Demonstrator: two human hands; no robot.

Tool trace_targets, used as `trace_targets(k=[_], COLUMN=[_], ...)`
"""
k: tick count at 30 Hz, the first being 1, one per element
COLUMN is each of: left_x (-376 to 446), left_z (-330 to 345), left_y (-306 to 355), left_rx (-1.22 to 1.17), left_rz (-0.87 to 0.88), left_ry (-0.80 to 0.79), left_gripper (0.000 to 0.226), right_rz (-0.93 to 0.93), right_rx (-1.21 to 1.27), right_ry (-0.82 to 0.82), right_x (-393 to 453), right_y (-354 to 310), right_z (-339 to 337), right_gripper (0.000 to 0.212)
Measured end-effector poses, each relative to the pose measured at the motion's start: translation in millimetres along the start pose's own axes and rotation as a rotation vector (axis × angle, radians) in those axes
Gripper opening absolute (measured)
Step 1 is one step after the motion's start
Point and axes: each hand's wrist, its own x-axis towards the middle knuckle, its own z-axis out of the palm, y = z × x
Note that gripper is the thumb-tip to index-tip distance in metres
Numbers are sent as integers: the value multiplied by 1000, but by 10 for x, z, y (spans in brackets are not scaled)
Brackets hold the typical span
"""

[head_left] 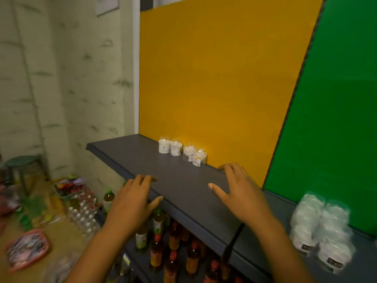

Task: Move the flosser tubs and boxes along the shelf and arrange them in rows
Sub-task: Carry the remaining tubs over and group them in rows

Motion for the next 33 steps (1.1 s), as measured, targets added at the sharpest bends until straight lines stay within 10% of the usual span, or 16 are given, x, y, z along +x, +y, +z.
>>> trace_targets(k=[18, 33], left_x=[1516, 2718], left_z=[504, 1561], left_y=[-1404, -1244], left_rx=[-78, -512], left_rz=[20, 185], left_ry=[32, -109], left_gripper=[47, 48], right_rz=[89, 357], right_rx=[86, -9], right_ry=[25, 21], right_x=[1692, 1957], right_y=[-191, 242], right_z=[1474, 1880], right_gripper=[48, 48])
